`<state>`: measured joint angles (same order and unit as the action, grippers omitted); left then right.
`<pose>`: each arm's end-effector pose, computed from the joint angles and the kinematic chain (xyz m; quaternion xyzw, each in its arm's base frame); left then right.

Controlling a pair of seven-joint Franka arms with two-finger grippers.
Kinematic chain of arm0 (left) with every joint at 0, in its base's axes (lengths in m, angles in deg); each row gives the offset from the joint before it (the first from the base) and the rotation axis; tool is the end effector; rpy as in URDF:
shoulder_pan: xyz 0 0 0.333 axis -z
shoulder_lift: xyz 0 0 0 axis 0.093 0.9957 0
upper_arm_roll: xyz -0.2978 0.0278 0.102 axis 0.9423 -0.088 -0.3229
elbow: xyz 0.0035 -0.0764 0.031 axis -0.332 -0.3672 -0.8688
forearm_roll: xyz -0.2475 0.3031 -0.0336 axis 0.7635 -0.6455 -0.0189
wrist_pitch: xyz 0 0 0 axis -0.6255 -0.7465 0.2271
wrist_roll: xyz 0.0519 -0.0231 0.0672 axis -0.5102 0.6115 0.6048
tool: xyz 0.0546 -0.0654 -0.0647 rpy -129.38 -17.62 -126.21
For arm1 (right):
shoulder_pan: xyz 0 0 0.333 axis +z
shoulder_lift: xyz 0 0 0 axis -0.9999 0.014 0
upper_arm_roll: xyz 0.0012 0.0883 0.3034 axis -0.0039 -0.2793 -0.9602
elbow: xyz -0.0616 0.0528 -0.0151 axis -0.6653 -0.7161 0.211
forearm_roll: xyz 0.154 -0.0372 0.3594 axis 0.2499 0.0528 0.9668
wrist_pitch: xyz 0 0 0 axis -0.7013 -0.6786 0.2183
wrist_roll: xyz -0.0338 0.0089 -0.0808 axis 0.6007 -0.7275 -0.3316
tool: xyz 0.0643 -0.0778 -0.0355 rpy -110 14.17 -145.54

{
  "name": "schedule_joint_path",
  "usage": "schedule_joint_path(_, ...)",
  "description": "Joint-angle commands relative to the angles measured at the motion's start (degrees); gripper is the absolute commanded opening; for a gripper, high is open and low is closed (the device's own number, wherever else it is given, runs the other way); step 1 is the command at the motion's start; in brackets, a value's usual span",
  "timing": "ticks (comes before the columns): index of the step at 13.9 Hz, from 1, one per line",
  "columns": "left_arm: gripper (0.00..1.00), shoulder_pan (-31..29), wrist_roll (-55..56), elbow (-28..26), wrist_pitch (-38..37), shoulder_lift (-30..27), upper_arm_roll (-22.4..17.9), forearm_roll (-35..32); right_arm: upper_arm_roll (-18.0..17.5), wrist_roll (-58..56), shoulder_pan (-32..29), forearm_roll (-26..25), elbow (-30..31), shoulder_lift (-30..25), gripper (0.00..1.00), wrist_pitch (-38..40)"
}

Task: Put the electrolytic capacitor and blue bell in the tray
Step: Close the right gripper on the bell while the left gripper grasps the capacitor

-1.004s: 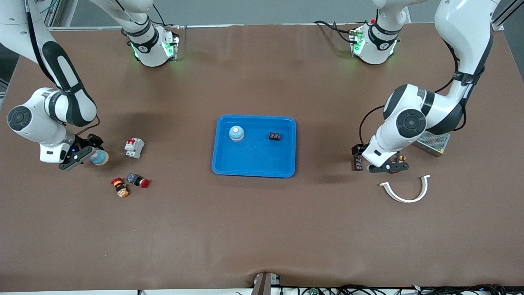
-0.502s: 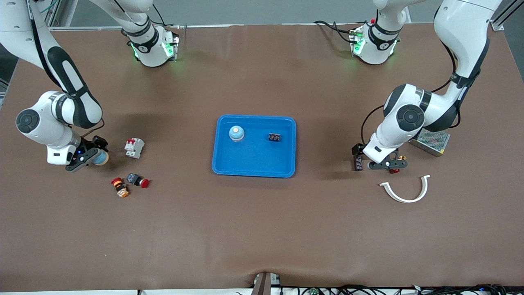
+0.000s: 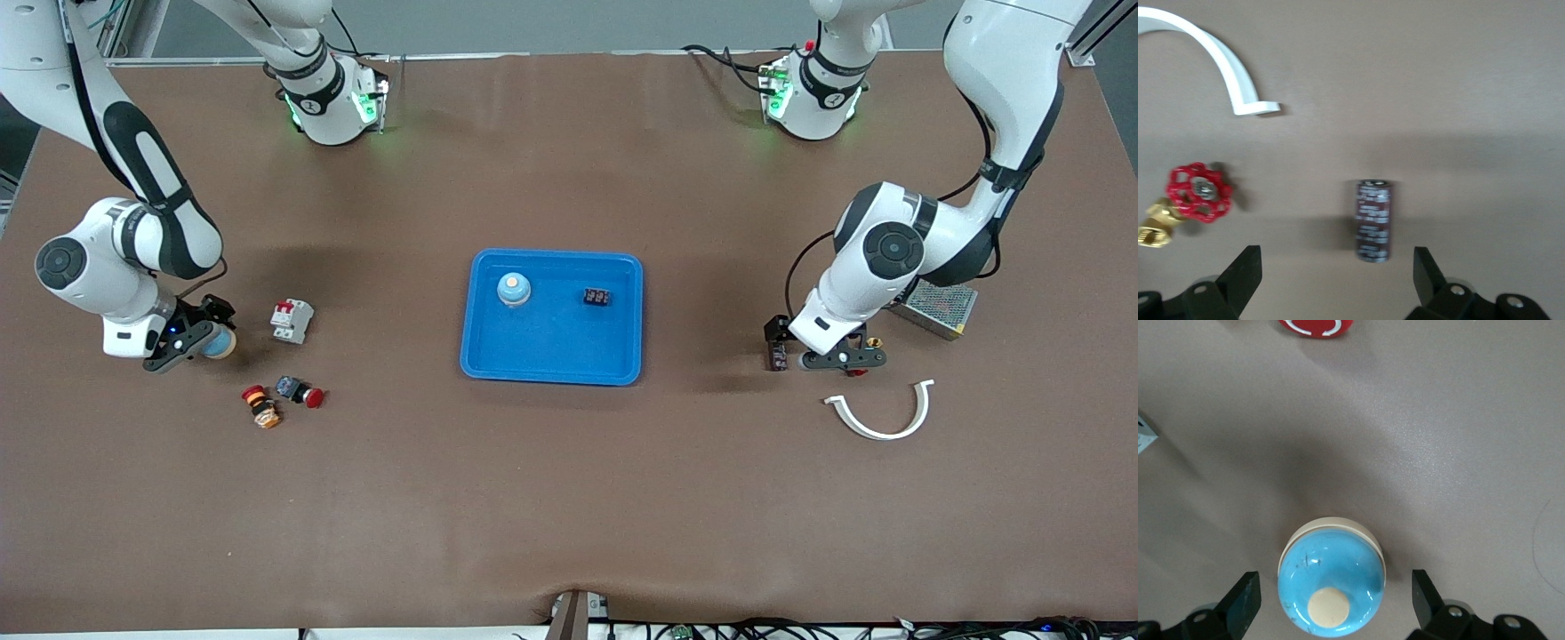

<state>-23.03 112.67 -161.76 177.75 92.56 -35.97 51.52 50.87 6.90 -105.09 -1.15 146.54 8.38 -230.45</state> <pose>0.5525 -0.1261 0.2475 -0.9996 -0.0009 -0.0111 0.0249 0.5240 -0.1655 0.1802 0.9369 0.3487 -0.0096 0.0221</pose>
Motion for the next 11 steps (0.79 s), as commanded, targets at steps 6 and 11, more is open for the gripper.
schedule_joint_path(6, 1.00, -2.0, 1.2, -0.1, 3.3, 0.4, 0.9, -1.4, -0.8, -0.4, -1.1, -0.9, 0.2, 1.2, 1.00, -0.8)
schedule_joint_path(11, 1.00, -1.5, 4.3, -4.8, 12.6, 0.9, 1.0, -1.5, -0.8, -0.3, -1.1, -0.5, -0.1, 1.3, 1.00, -0.8)
